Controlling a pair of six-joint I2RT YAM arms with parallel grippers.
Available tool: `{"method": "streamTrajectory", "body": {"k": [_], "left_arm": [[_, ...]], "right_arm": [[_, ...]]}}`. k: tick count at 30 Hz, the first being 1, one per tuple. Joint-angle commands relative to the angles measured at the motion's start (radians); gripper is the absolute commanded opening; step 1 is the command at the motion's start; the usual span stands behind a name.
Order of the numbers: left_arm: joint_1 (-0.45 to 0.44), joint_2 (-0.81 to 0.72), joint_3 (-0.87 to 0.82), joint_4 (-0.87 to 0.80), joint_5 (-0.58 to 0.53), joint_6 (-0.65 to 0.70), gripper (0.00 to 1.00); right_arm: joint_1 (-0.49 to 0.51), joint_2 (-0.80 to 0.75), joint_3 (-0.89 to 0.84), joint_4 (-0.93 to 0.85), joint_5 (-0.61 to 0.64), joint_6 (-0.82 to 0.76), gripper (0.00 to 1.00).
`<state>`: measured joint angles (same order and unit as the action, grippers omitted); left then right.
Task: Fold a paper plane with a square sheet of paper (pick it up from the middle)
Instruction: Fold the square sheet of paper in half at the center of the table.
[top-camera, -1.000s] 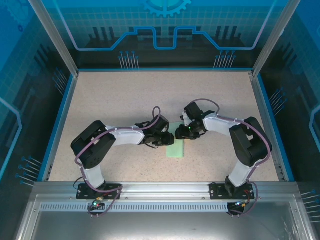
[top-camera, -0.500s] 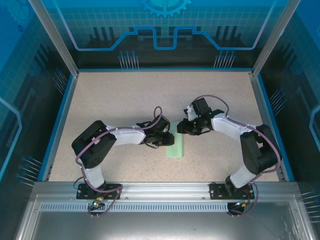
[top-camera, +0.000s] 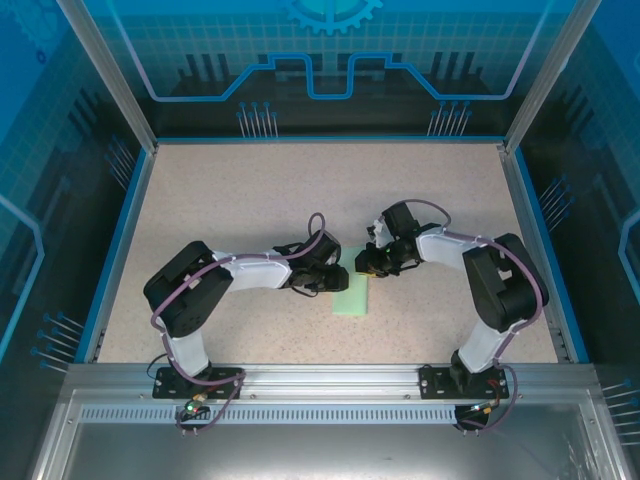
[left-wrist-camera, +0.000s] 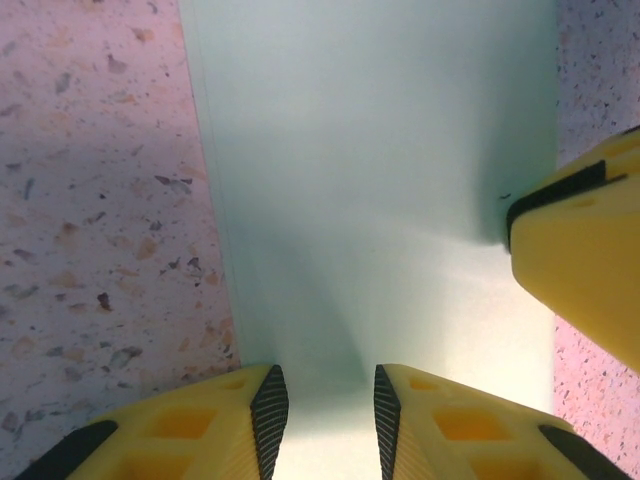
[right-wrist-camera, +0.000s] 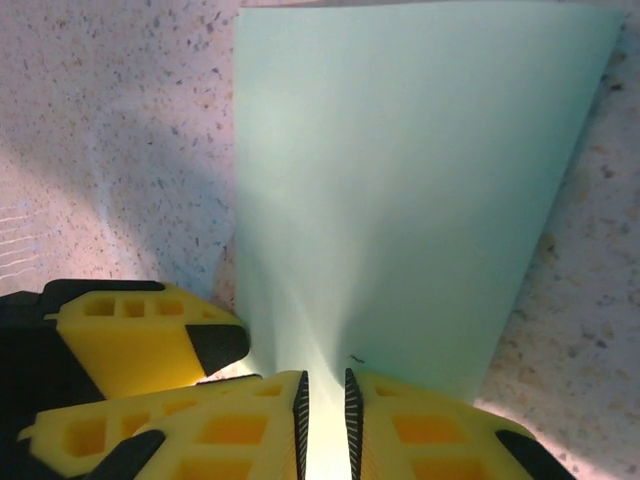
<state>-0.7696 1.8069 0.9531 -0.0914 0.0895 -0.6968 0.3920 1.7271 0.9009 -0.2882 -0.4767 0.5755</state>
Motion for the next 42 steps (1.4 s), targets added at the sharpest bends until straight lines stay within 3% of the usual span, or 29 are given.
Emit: {"method": "streamTrajectory", "body": {"k": [1, 16, 20, 27, 42], "left_arm": [[0.003, 0.054, -0.018, -0.133, -0.086, 0.032, 0.34], [0.004, 0.065, -0.002, -0.172, -0.107, 0.043, 0.34], [0.004, 0.073, 0.002, -0.172, -0.101, 0.043, 0.34], [0.004, 0.078, 0.009, -0.177, -0.102, 0.045, 0.34], [0.003, 0.086, 0.015, -0.186, -0.098, 0.054, 0.34]], "right_arm": [[-0.021, 0.032, -0.010, 0.015, -0.011, -0.027, 0.20], [-0.044, 0.071, -0.039, -0.001, 0.027, -0.098, 0.20], [-0.052, 0.048, -0.067, 0.069, -0.069, -0.048, 0.20], [-0.022, -0.027, -0.090, 0.063, -0.086, -0.017, 0.20], [0.011, -0.031, -0.132, 0.013, -0.011, -0.051, 0.20]]}}
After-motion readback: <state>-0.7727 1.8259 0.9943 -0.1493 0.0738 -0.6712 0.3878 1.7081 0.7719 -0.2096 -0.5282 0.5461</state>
